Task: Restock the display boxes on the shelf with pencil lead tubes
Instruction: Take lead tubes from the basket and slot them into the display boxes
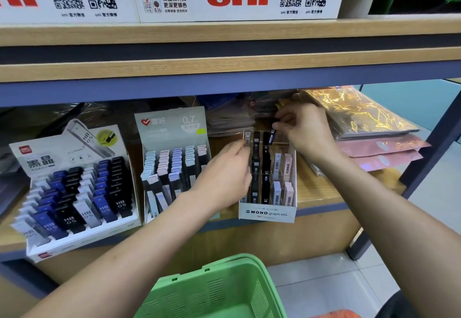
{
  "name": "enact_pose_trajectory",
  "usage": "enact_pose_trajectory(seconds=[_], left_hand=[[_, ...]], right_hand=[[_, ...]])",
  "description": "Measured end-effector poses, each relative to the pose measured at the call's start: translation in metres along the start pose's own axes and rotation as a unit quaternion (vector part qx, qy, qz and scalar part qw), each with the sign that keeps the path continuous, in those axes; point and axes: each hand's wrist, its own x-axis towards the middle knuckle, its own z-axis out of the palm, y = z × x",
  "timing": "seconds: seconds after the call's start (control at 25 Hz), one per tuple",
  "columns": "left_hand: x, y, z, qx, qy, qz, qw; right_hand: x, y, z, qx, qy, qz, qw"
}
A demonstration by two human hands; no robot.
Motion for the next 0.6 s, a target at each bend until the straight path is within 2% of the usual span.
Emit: enact_pose_trajectory(seconds=[0.16,0.6], left_hand=[[0.0,-0.002,0.008,0.016,-0.03,0.003,0.999],[0.003,-0.003,0.009,0.024,-0.04,0.001,0.999]], right_hand=[[-0.001,0.008,0.014,-0.046,-0.015,-0.034,0.998],[-0.004,0.016,0.028,-0.106,-0.069,-0.033,0.991]])
